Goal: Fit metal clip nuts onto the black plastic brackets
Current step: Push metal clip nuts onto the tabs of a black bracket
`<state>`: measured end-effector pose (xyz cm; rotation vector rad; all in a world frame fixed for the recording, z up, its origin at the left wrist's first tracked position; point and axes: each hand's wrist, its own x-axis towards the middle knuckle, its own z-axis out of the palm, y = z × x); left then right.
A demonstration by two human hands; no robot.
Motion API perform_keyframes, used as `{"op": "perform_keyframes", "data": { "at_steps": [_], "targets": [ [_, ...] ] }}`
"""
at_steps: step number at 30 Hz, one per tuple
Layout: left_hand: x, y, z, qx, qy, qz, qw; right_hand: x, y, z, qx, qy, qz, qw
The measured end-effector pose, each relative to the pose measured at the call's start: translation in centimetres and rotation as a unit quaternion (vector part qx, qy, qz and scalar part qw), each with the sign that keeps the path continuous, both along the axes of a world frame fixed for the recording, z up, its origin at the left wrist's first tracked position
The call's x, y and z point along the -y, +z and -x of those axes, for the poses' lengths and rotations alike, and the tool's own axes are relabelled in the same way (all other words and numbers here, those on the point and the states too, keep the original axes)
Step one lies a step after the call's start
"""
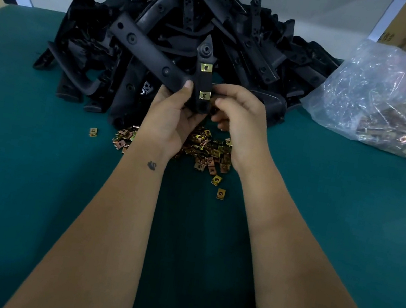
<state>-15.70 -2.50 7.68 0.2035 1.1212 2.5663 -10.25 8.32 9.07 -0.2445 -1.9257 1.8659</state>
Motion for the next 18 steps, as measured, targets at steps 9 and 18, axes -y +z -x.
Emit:
{"op": "perform_keyframes", "data": {
  "at_steps": [9,18],
  "targets": [
    [-0.6,-0.2,0.0,-0.01,0.01,-0.028,0.999,1.2,-1.0,0.1,-0.043,-0.155,-0.296,0.942],
    [-0.7,-0.2,-0.1,0.009,-0.004,0.016,1.0,1.3,-0.6,-0.4,-0.086,-0.183,-0.345,0.917]
  ]
}}
